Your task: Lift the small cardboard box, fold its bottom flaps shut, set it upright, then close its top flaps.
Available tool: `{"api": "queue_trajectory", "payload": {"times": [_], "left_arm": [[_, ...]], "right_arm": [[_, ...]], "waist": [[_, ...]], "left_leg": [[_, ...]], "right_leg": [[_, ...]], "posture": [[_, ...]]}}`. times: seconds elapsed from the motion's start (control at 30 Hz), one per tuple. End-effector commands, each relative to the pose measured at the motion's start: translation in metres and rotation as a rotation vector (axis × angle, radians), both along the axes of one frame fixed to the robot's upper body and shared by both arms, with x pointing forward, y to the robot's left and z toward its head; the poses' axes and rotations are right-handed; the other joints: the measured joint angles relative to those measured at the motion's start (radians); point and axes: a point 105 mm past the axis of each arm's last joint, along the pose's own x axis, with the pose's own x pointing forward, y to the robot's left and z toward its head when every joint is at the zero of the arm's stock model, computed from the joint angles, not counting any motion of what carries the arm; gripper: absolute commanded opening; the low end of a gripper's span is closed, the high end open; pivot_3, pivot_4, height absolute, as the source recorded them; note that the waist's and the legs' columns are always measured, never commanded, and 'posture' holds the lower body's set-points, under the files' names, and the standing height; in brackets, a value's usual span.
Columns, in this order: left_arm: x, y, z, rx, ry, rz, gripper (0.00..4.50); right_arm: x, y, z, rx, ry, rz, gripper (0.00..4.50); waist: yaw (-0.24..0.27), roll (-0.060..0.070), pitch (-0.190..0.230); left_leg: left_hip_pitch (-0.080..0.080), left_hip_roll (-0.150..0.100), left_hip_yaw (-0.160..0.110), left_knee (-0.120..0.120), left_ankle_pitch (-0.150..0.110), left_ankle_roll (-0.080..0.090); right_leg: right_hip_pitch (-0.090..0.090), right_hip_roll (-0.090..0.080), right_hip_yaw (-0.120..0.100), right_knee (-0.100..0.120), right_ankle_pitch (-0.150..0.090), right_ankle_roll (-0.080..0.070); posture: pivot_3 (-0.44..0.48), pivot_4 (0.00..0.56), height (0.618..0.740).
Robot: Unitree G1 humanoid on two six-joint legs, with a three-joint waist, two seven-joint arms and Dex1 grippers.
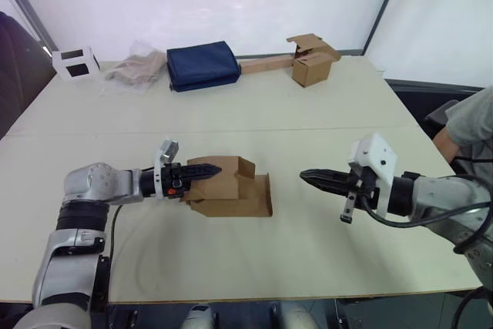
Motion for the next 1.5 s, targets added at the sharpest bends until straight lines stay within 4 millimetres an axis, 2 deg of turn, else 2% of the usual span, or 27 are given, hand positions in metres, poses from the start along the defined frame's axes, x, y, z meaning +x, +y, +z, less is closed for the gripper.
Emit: {"api": "queue_trajectory", "payload": {"times": [0.03,0.23,0.27,0.37,0.43,0.53,0.63,0.7,0.87,1.1,1.5], "left_arm": [[0.001,0.004,0.012,-0.008,-0.036,-0.002,2.49],[0.0,0.01,0.013,-0.003,-0.035,0.01,0.11],[0.0,0.011,0.013,-0.001,-0.036,0.014,0.03],[0.0,0.013,0.015,0.001,-0.04,0.022,0.03],[0.0,0.014,0.023,-0.001,-0.083,0.025,0.03],[-0.001,0.006,0.052,0.004,-0.318,0.023,0.03],[-0.009,-0.011,0.075,0.064,-0.628,-0.007,0.03],[-0.012,-0.019,0.086,0.089,-0.81,-0.007,0.03],[-0.006,-0.024,0.097,0.148,-1.058,0.028,0.03],[-0.002,-0.024,0.1,0.162,-1.147,0.025,0.03],[-0.002,-0.026,0.101,0.142,-1.156,0.017,0.03]], "right_arm": [[-0.005,0.0,0.01,-0.011,-0.05,0.007,0.0],[-0.004,0.002,0.01,-0.009,-0.051,0.012,0.0],[-0.003,0.002,0.011,-0.009,-0.052,0.013,0.0],[-0.003,0.002,0.011,-0.008,-0.053,0.014,0.0],[-0.002,0.002,0.011,-0.006,-0.055,0.014,0.0],[0.002,0.002,0.014,0.007,-0.082,0.0,0.0],[0.018,0.0,0.023,0.035,-0.165,-0.067,0.0],[0.032,0.0,0.032,0.074,-0.222,-0.127,0.0],[0.057,0.009,0.055,0.198,-0.339,-0.221,0.0],[0.073,0.024,0.07,0.291,-0.399,-0.25,0.0],[0.069,0.05,0.062,0.301,-0.378,-0.169,0.0]], "waist": [[0.0,0.0,0.0],[0.0,0.0,0.0],[0.0,0.0,0.0],[0.0,0.0,0.0],[0.0,0.0,0.0],[0.001,0.0,0.0],[0.002,0.0,0.0],[0.001,0.0,0.0],[-0.002,0.0,0.0],[0.0,0.001,-0.001],[-0.003,0.001,-0.001]], "left_leg": [[0.0,0.0,0.0,0.0,0.0,0.0],[0.0,0.0,0.0,0.0,0.0,0.0],[0.0,0.0,0.0,0.0,0.0,0.0],[0.0,0.0,0.0,0.0,0.0,0.0],[0.0,0.0,0.0,0.0,0.0,0.0],[0.0,0.0,0.0,0.0,0.0,0.0],[0.0,0.0,0.0,0.0,0.001,-0.001],[0.0,0.0,0.0,0.0,0.002,-0.004],[0.0,0.0,0.001,-0.001,0.003,-0.006],[-0.002,0.0,0.001,-0.001,0.002,-0.003],[-0.002,0.0,0.001,-0.001,0.001,-0.001]], "right_leg": [[0.0,0.0,0.0,0.0,0.0,0.0],[0.0,0.0,0.0,0.0,0.0,0.0],[0.0,0.0,0.0,0.0,0.0,0.0],[0.0,0.0,0.0,0.0,0.0,0.0],[0.0,0.0,0.0,0.0,0.0,0.0],[0.0,0.0,0.0,0.0,0.0,0.0],[0.0,-0.001,0.0,0.0,0.0,0.0],[0.0,-0.001,0.0,0.0,0.0,0.0],[-0.001,-0.001,0.001,0.0,0.0,0.0],[-0.003,-0.001,0.001,0.0,0.0,0.0],[-0.004,0.0,0.001,0.002,0.0,0.0]], "posture": [[0.0,0.15,0.74],[0.0,0.15,0.74],[0.0,0.15,0.74],[0.0,0.15,0.74],[0.0,0.15,0.74],[0.0,0.15,0.74],[0.0,0.15,0.74],[0.0,0.15,0.74],[0.0,0.15,0.74],[0.0,0.15,0.74],[0.0,0.15,0.74]]}}
